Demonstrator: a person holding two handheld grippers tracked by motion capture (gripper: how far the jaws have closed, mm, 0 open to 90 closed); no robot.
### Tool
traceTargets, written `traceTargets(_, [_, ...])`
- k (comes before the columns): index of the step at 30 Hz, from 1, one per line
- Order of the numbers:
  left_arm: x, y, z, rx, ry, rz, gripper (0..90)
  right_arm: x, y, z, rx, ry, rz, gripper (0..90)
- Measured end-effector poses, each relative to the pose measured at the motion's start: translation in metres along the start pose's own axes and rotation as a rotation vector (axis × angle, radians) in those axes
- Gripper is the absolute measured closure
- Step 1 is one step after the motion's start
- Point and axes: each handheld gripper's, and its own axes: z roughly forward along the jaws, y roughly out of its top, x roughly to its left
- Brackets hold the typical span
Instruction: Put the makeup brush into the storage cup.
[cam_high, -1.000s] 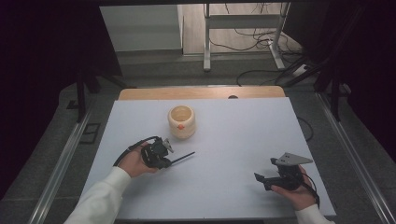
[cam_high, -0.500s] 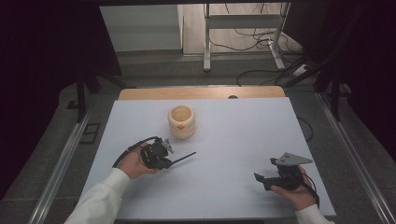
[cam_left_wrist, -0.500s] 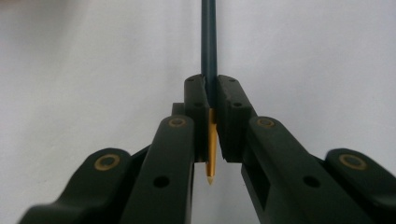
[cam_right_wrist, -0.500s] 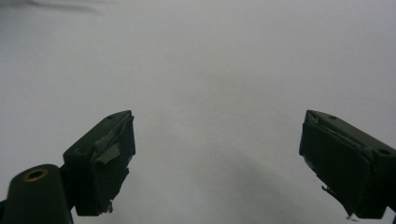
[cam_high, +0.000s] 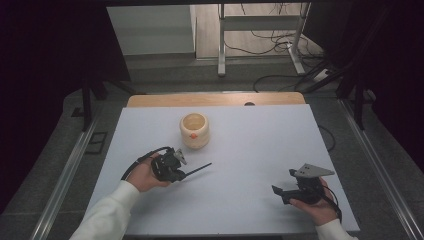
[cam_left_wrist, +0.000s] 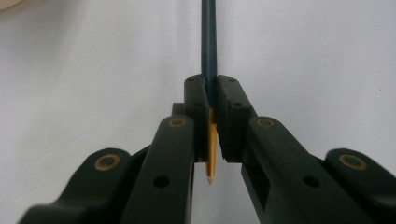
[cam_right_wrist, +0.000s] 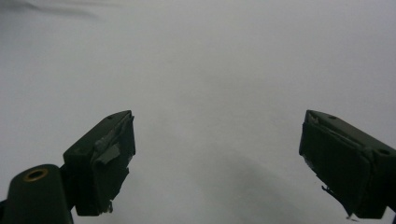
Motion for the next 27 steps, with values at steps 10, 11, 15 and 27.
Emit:
traceTargets(10, [-0.002, 0.002, -0.002, -0.002, -0.003, 0.007, 84.3, 0.0, 0.001, 0.0, -0.003, -0.001, -0.001, 11.6])
traceTargets(11, [-0.003, 0.003, -0.001, -0.004, -0.002, 0.008, 84.3, 0.0, 0.001, 0.0, -0.002, -0.001, -0.002, 11.6])
traceTargets(15, [-0.004, 0.004, -0.001, -0.003, -0.006, 0.011, 84.2, 0.001, 0.001, -0.001, -0.008, -0.001, -0.002, 11.7])
traceTargets(27, [-0.01, 0.011, 0.001, -0.008, -0.014, 0.028, 84.2, 0.001, 0.001, 0.0, -0.011, -0.001, -0.007, 11.8])
